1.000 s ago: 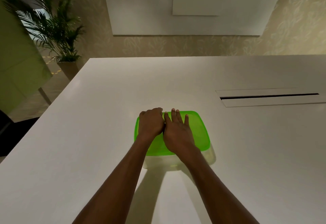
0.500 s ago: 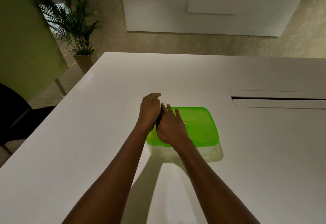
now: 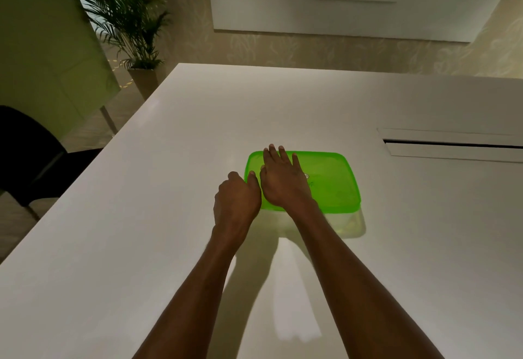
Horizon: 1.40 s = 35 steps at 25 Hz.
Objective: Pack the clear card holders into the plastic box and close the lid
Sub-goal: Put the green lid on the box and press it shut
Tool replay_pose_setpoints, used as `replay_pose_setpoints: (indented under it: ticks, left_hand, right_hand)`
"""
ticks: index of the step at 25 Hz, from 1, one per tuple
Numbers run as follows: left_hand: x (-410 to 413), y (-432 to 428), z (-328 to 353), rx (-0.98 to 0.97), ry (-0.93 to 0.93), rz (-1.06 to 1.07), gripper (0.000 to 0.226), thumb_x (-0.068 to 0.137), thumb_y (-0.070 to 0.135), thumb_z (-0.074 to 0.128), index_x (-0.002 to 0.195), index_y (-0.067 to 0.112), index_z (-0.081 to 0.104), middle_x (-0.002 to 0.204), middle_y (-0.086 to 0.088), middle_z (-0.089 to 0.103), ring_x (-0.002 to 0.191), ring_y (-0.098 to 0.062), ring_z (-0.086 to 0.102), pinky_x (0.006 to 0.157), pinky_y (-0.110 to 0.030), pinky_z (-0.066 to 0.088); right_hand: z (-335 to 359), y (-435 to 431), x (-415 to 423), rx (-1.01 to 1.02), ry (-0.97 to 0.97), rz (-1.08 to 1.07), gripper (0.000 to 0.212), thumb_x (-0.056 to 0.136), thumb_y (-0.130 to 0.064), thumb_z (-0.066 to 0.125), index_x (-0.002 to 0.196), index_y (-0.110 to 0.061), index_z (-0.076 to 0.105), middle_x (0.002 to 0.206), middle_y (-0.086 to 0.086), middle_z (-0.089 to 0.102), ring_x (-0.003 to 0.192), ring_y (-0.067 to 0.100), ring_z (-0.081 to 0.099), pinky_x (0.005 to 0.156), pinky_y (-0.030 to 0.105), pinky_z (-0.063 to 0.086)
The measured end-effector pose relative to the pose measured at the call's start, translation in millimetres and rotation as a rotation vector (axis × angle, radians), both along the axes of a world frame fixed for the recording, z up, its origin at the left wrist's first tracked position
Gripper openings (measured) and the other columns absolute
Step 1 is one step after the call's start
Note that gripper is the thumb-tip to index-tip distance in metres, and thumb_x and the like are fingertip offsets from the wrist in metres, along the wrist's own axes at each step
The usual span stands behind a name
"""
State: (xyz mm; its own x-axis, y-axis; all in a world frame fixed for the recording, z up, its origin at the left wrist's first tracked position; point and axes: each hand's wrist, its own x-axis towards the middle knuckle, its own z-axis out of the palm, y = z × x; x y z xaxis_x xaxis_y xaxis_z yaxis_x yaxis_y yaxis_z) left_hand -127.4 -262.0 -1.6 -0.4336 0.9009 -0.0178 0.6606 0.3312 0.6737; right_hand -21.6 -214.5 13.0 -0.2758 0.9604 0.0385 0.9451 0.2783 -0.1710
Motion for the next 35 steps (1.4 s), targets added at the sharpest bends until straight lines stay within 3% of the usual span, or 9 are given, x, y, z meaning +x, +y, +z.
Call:
replay_pose_setpoints:
  ticks: [4,8,10,13,16,19,30,35]
  left_hand:
    - [-5,-18,-7,-0.085,0.018,-0.017,0.069,0.099,0.071,0.028,0.086,0.011,0.061,0.098,-0.016,0.073,0.093,-0.037,0.069,0.072,-0.036,0.046]
    - [-6,-31,-13,-0.02,-0.25,-0.008,0.081,0.091,0.08,0.036,0.065,0.007,0.059,0.051,-0.01,0.069,0.047,-0.016,0.068,0.065,-0.034,0.056]
    - [-1,-36,-17,0.051,-0.409,0.013,0.081,0.091,0.077,0.046,0.065,0.001,0.06,0.045,-0.009,0.066,0.035,-0.014,0.058,0.055,-0.03,0.053]
    - [7,-38,-19,0.15,-0.642,0.076,0.068,0.093,0.066,0.059,0.056,0.011,0.047,0.037,-0.001,0.052,0.036,-0.021,0.055,0.046,-0.028,0.043]
    - [12,-37,-18,0.183,-0.711,0.12,0.064,0.094,0.057,0.064,0.055,0.018,0.034,0.038,0.006,0.035,0.035,-0.02,0.049,0.044,-0.025,0.036]
    - [13,-36,-20,0.181,-0.75,0.132,0.061,0.097,0.051,0.065,0.057,0.017,0.035,0.04,0.006,0.033,0.037,-0.021,0.047,0.044,-0.026,0.036]
    - [15,-34,-27,0.212,-0.798,0.142,0.058,0.099,0.046,0.063,0.058,0.014,0.037,0.04,0.006,0.037,0.039,-0.02,0.045,0.045,-0.029,0.039]
    - [7,-36,-30,0.189,-0.67,0.074,0.063,0.097,0.059,0.058,0.051,0.023,0.035,0.044,0.002,0.037,0.038,-0.02,0.04,0.047,-0.031,0.037]
  right_hand:
    - [-1,0,1,0.0,-0.005,-0.003,0.06,0.108,-0.029,0.028,0.162,-0.007,0.014,0.172,0.009,0.01,0.16,0.026,0.006,0.128,0.052,0.008]
    - [1,2,0,-0.013,-0.004,-0.006,0.062,0.107,-0.031,0.032,0.162,-0.008,0.014,0.172,0.008,0.01,0.16,0.026,0.006,0.128,0.052,0.008]
    - [0,2,0,-0.012,0.006,-0.011,0.061,0.108,-0.03,0.029,0.163,-0.009,0.015,0.172,0.008,0.01,0.16,0.026,0.005,0.128,0.051,0.008]
    - [0,2,0,-0.019,0.013,-0.01,0.06,0.108,-0.03,0.026,0.163,-0.009,0.013,0.172,0.007,0.008,0.16,0.025,0.004,0.129,0.051,0.007]
    - [1,2,0,-0.025,0.009,-0.009,0.06,0.109,-0.03,0.025,0.163,-0.009,0.012,0.172,0.007,0.007,0.16,0.025,0.003,0.129,0.051,0.006]
    - [0,1,0,-0.023,0.009,-0.013,0.06,0.109,-0.029,0.025,0.163,-0.009,0.012,0.172,0.007,0.007,0.16,0.025,0.002,0.129,0.051,0.005]
    - [-3,1,0,-0.003,0.0,-0.015,0.059,0.109,-0.03,0.024,0.163,-0.01,0.011,0.172,0.007,0.006,0.16,0.025,0.001,0.129,0.05,0.004]
    - [-4,0,0,0.005,-0.005,-0.011,0.059,0.109,-0.03,0.024,0.163,-0.009,0.011,0.172,0.008,0.006,0.16,0.025,0.002,0.129,0.051,0.005]
